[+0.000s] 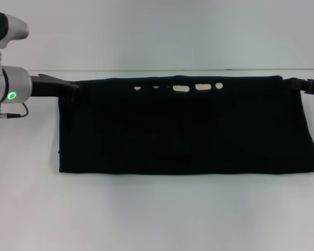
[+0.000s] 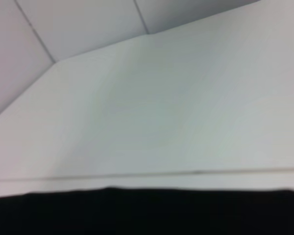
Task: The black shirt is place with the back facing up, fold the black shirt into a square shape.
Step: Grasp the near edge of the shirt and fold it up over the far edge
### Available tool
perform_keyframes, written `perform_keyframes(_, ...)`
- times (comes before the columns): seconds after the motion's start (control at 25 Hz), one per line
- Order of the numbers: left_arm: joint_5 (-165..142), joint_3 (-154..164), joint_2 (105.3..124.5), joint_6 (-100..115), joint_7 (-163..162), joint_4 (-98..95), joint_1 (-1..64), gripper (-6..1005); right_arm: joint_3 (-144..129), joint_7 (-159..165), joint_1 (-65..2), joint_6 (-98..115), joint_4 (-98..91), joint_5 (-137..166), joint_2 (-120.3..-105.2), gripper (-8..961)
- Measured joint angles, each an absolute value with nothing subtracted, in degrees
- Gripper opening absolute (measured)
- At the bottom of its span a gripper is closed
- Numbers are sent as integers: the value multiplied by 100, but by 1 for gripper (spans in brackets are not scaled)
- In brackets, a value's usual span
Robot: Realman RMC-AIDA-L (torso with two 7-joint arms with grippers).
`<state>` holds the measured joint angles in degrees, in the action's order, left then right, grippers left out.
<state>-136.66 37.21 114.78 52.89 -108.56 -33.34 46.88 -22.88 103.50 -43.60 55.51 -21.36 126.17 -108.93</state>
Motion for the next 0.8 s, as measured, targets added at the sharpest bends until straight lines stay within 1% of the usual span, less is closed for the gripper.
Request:
perform_keyframes(0.16, -13666, 3914, 11510, 4798, -10856, -3257, 4743, 17, -2312, 10323, -4592, 4930, -2053, 12624, -11024, 39)
perform_keyframes(0.36, -13667, 4047, 11542, 4434, -10817, -3236, 4841, 17, -2365, 10305, -4836, 4410, -1989, 12609, -11123, 38)
perform_keyframes(0.6, -13667, 4056, 11500, 4262, -10830, -3234, 5037, 17, -2373, 10309, -5030, 4090, -2003, 12602, -11135, 38)
perform_keyframes(0.8, -13667, 4060, 11487, 4140, -10823, -3113, 5155, 16, -2374, 10300, -5141, 3888, -1973, 12598, -11097, 37)
